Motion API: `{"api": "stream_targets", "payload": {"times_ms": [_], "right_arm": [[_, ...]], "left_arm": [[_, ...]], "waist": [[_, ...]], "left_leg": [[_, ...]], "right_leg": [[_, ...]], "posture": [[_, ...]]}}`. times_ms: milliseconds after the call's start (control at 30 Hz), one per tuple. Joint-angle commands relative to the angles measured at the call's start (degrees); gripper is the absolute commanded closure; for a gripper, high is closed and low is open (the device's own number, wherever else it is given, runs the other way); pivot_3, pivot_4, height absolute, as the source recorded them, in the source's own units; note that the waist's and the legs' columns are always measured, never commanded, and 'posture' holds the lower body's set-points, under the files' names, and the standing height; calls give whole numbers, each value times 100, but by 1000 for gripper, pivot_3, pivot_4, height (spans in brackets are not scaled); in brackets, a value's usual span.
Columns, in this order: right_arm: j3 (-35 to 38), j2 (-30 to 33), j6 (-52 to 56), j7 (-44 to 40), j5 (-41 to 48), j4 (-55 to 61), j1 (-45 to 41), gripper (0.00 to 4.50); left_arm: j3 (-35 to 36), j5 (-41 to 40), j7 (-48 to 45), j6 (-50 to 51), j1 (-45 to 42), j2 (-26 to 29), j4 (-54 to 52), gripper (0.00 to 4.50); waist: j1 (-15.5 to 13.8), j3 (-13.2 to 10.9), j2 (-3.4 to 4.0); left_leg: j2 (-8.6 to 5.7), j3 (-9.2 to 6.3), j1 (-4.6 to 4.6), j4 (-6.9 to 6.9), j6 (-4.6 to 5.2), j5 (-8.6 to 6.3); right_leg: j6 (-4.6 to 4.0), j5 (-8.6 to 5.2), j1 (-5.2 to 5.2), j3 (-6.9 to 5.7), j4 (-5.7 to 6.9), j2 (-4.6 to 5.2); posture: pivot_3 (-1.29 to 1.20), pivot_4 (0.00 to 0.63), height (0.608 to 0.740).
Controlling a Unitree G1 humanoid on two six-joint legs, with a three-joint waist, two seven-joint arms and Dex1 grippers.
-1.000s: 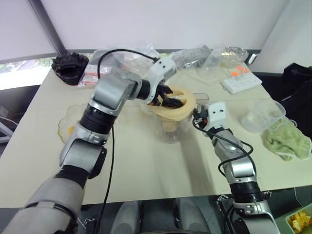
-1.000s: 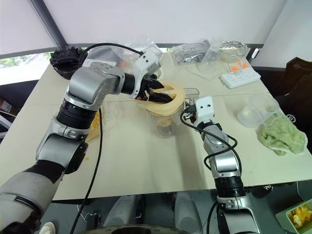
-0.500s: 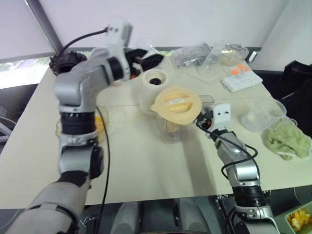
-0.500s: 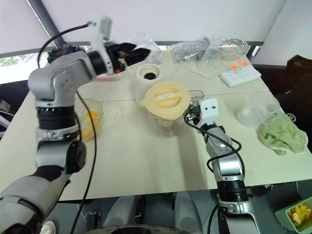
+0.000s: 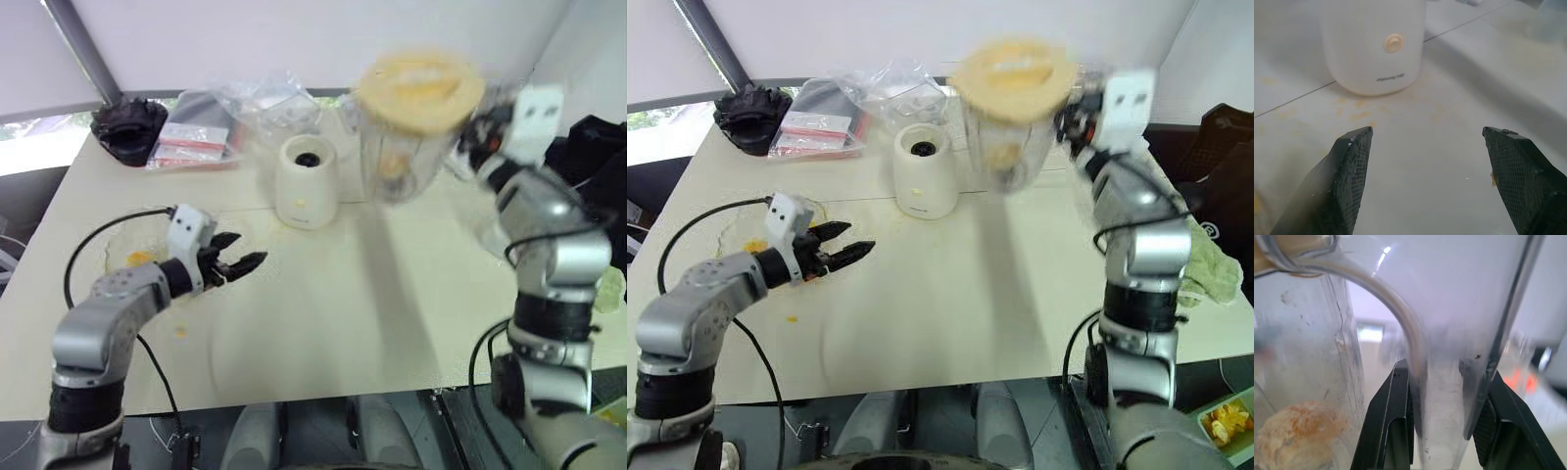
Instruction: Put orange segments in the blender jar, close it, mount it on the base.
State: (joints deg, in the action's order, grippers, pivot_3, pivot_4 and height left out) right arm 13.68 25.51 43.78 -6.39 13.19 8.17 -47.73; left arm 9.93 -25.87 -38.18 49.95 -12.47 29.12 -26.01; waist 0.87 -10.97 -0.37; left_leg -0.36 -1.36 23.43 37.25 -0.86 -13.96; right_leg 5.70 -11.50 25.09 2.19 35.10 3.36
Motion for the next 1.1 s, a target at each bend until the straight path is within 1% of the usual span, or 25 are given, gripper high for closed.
{"api": "stream_targets", "payload": {"times_ms": [33,100,200,233,267,333,467,600,700,833,1100], "right_arm": [[-128,-62,34,101,-57,-569,-950,3583],[-296,-370,-168,175,-102,-1436,-1751,3583],[-363,-538,-403,155,-183,-2023,-2164,3583],[-437,-703,-622,165,-229,-2424,-2393,3583],[-496,-866,-842,195,-265,-2815,-2609,3583],[-589,-1157,-1329,250,-351,-3637,-3010,3583],[-536,-1492,-2143,293,-423,-5051,-3546,3583],[-482,-1683,-2700,262,-418,-6043,-3892,3583],[-502,-1805,-2994,209,-435,-6515,-4039,3583],[-521,-1859,-3197,176,-472,-6853,-4070,3583],[-601,-1809,-3186,164,-579,-6831,-3871,3583]], "left_arm": [[-145,28,149,-364,38,-42,-271,740],[-289,127,309,-580,36,-185,-248,740],[-399,176,443,-723,32,-255,-232,740],[-437,201,509,-769,51,-292,-265,740],[-472,228,578,-807,68,-324,-298,740],[-542,297,722,-851,110,-353,-359,740],[-582,329,871,-899,231,-333,-493,740],[-554,303,992,-902,340,-289,-600,740],[-550,328,1083,-922,420,-260,-663,740],[-576,328,1147,-920,479,-217,-720,740],[-673,379,1230,-986,505,-177,-680,740]], "waist": [[26,1,0],[55,1,0],[126,0,-3],[131,0,-3],[144,0,-3],[173,-1,-3],[176,-2,-4],[164,-3,-6],[172,-4,-7],[172,-4,-7],[177,-4,-7]], "left_leg": [[1,0,-4,0,0,0],[2,7,-6,0,0,0],[2,25,-4,-4,1,0],[3,25,-3,-8,1,0],[3,20,0,-11,2,-1],[1,25,5,-17,3,-2],[4,25,7,-27,3,-2],[5,23,8,-27,3,-2],[4,25,8,-24,3,-2],[4,23,8,-25,3,-2],[5,22,8,-24,3,-2]], "right_leg": [[0,0,-4,0,0,-2],[-1,0,-4,5,0,-3],[0,4,4,22,2,-4],[1,4,7,22,2,-5],[21,15,9,21,4,-5],[24,17,20,22,4,-3],[24,17,29,22,6,-5],[23,16,28,21,4,-5],[22,16,27,22,2,-3],[22,16,27,22,4,-4],[22,16,27,22,5,-8]], "posture": [[0,150,740],[0,150,740],[0,150,740],[0,150,740],[0,150,740],[0,150,740],[0,150,740],[0,150,740],[0,150,740],[0,150,740],[0,150,740]]}}
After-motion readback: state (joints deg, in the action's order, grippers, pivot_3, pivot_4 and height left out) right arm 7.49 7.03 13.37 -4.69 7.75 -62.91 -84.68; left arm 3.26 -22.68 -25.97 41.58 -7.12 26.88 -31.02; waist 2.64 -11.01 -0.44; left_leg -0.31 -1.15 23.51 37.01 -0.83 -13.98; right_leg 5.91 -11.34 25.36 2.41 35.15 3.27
